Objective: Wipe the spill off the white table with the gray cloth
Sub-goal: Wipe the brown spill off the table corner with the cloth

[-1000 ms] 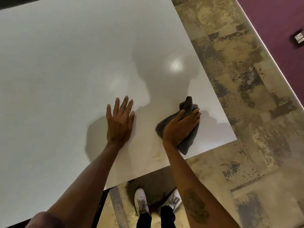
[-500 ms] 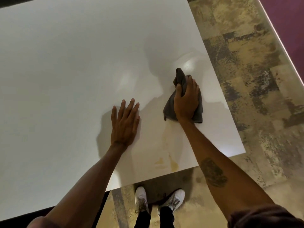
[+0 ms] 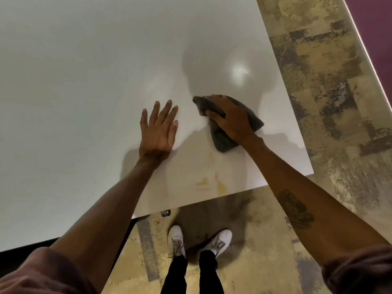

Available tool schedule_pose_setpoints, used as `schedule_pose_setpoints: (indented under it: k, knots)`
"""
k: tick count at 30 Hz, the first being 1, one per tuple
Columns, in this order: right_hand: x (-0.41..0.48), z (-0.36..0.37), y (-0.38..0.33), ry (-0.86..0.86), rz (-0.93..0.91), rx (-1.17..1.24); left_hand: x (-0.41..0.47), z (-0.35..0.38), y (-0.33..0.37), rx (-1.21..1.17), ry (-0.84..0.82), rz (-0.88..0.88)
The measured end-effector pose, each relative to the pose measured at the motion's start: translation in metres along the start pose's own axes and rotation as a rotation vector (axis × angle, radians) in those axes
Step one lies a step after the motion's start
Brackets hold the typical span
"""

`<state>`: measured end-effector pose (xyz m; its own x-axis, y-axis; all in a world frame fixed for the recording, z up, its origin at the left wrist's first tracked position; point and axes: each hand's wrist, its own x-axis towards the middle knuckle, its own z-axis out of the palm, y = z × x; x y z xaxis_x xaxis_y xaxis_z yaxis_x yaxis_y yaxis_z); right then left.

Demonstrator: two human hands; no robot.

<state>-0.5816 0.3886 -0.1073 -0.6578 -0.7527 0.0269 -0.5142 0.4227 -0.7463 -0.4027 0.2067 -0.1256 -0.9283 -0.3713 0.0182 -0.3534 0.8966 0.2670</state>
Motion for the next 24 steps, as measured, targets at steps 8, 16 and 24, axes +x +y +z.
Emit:
schedule_pose_setpoints:
  k: [8, 16, 24]
  knots:
    - [-0.051, 0.03, -0.013, -0.056, -0.1, 0.004, -0.002, -0.01, 0.008, 0.002, -0.03, -0.053]
    - [-0.097, 0.051, -0.036, -0.089, -0.091, -0.008, -0.011, -0.017, 0.016, -0.003, 0.022, -0.116]
    - [-0.139, 0.065, -0.058, -0.174, -0.075, 0.015, -0.03, -0.016, 0.015, -0.08, 0.019, -0.074]
